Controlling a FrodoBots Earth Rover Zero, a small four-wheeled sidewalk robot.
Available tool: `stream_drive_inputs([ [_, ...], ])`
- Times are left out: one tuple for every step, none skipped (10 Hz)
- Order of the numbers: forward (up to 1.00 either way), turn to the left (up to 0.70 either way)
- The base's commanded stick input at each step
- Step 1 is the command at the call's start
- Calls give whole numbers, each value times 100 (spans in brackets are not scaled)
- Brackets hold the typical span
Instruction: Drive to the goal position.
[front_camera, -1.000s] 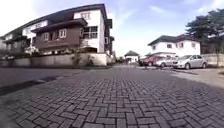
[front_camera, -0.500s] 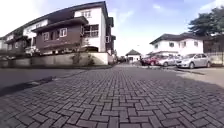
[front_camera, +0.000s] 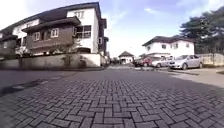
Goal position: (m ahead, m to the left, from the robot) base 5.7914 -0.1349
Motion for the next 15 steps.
stream_drive_inputs([
  [69,3],
  [69,3],
  [69,3],
  [69,3],
  [69,3],
  [69,3],
  [69,3],
  [69,3],
  [69,3],
  [69,3],
  [69,3],
  [69,3],
  [69,3],
  [69,3],
  [69,3],
])
